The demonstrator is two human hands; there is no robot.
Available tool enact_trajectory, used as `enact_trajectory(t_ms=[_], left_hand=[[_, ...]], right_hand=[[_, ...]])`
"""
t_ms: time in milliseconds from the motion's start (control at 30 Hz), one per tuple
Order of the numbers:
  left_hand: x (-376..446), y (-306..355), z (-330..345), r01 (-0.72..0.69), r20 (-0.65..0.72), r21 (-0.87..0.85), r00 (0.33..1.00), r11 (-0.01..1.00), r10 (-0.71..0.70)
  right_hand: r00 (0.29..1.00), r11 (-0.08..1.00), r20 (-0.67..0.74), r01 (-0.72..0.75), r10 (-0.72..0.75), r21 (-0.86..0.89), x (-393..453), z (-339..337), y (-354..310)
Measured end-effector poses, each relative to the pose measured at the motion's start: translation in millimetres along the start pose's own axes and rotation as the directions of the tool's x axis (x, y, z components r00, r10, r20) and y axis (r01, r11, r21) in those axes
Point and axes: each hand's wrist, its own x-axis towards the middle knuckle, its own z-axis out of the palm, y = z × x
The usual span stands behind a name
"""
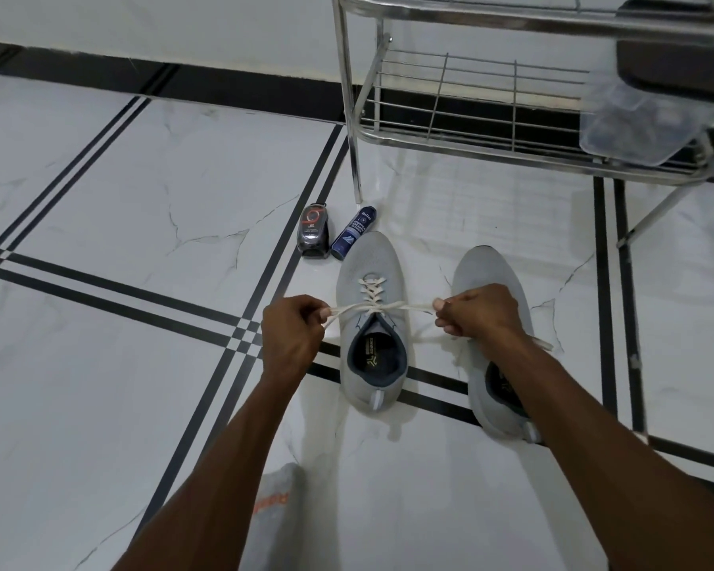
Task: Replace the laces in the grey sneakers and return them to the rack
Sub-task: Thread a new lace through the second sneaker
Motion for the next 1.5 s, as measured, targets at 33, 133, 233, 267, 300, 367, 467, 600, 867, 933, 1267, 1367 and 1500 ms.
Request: enact_trajectory(t_ms=[33, 133, 233, 267, 300, 367, 467, 600, 867, 933, 1267, 1367, 1500], left_hand=[[-1.4, 0.5, -0.2, -0.007, -0.009, 0.014, 1.000, 1.000, 0.007], [-1.3, -2.0, -1.3, 0.003, -0.038, 0.039, 0.999, 0.999, -0.001], [-1.7, -5.9, -0.4, 0.008, -0.042, 0.038, 0.999, 0.999, -0.006], [-2.1, -5.6, 0.5, 0.013, -0.041, 0.030, 0.999, 0.999, -0.011], [-1.9, -5.0, 1.3, 0.020, -0.033, 0.022, 0.999, 1.000, -0.019], [-1.5, -6.5, 1.4, 0.013, 0.005, 0.006, 1.000, 1.000, -0.013], [0.4, -11.0, 2.4, -0.016, 0.099, -0.115, 0.995, 0.993, 0.027], [0.7, -4.5, 5.7, -0.119, 0.259, -0.182, 0.952, 0.976, 0.164], [8.7, 6.8, 16.1, -0.247, 0.174, 0.048, 0.956, 0.968, 0.235], [4.2, 8.2, 18.4, -0.263, 0.151, 0.056, 0.956, 0.963, 0.253], [-7.2, 15.4, 27.0, -0.201, 0.021, 0.046, 0.979, 0.978, 0.200], [-7.0, 13.7, 22.9, -0.195, 0.048, -0.073, 0.979, 0.978, 0.199], [-12.0, 18.0, 23.7, 0.084, 0.244, -0.206, 0.969, 0.975, -0.032]], right_hand=[[1.000, 1.000, 0.001, 0.004, -0.004, 0.007, 0.5, 0.4, 1.0], [1.000, 1.000, -0.020, 0.021, -0.021, -0.009, 3.8, 2.9, 3.0], [0.995, 0.996, -0.065, 0.077, -0.081, -0.049, 3.2, 6.1, 5.5], [0.992, 0.994, -0.070, 0.099, -0.102, -0.044, 1.5, 7.0, 6.1], [0.990, 0.992, -0.065, 0.121, -0.124, -0.048, -0.6, 6.7, 5.8], [0.988, 0.985, -0.016, 0.151, -0.153, -0.085, -5.3, 4.8, 3.7], [0.969, 0.952, 0.088, 0.245, -0.232, -0.186, -6.4, -1.3, -0.3], [0.834, 0.796, 0.294, 0.541, -0.467, -0.270, -15.0, 1.7, -10.3], [0.755, 0.686, 0.318, 0.654, -0.573, -0.317, -24.2, 29.7, 2.9], [0.744, 0.664, 0.304, 0.668, -0.595, -0.335, -22.1, 32.0, 5.0], [0.709, 0.516, 0.342, 0.692, -0.617, -0.505, -21.2, 31.6, 7.5], [0.765, 0.624, 0.299, 0.641, -0.571, -0.447, -16.9, 6.1, 0.5], [0.951, 0.691, 0.196, 0.308, -0.238, -0.654, -11.0, -58.4, -22.3]])
